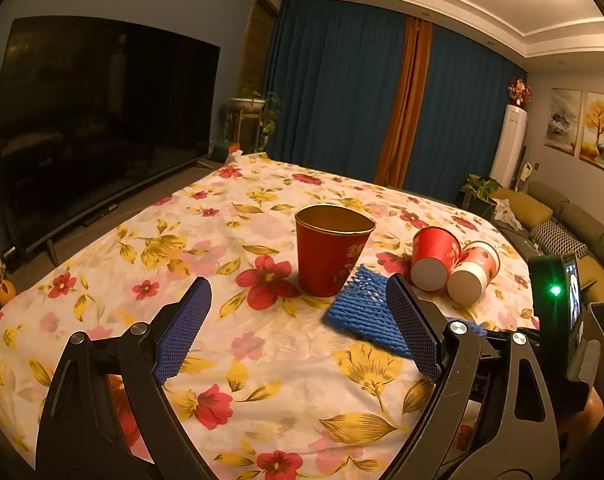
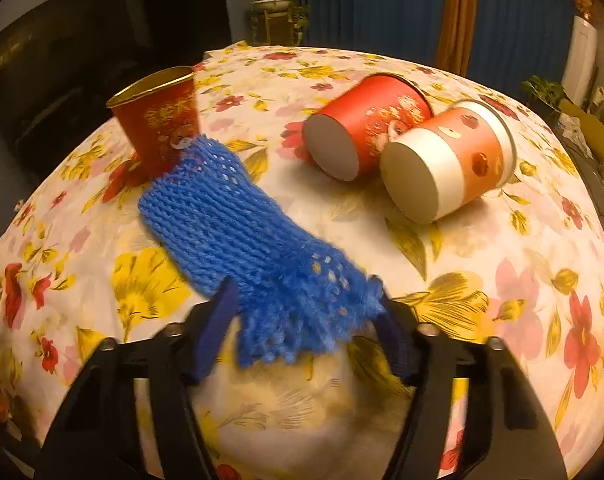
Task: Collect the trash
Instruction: 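Grasp the blue mesh sleeve with the right tool, then grasp the red paper cup with the left tool while the right tool holds the sleeve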
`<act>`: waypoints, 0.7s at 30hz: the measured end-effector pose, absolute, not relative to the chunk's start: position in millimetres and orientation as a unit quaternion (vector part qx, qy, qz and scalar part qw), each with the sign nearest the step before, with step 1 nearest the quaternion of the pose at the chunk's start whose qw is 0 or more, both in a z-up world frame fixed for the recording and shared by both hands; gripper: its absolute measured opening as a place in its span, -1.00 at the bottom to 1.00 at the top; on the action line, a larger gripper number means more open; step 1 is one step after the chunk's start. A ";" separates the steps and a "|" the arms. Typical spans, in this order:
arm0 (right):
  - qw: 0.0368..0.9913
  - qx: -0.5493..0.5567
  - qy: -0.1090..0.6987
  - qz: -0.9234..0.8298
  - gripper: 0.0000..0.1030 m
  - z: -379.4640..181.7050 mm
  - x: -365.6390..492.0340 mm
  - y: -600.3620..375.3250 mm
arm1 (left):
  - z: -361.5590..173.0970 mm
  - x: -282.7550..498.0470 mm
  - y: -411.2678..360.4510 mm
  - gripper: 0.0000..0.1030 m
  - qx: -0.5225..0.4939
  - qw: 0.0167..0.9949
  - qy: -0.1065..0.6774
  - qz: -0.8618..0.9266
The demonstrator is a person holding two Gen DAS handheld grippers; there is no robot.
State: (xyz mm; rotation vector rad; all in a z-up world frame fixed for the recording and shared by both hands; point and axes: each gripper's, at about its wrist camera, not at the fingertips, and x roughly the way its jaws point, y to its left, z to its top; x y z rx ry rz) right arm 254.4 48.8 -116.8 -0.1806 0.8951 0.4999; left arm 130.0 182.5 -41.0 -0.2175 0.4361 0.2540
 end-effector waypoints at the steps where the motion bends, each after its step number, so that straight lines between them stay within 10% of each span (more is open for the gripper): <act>1: 0.867 -0.088 0.426 0.243 -0.10 -116.2 253.5 50.3 | -40.9 130.2 182.3 0.69 -0.107 0.963 0.216 0.125; 8: 0.861 -0.078 0.417 0.279 -0.86 -112.3 245.8 54.1 | -39.1 134.1 182.7 0.69 -0.108 0.963 0.216 0.119; 21: 0.917 -0.015 0.330 0.225 -0.88 -66.2 232.5 -4.3 | -43.2 180.7 179.2 0.69 -0.106 0.962 0.230 0.100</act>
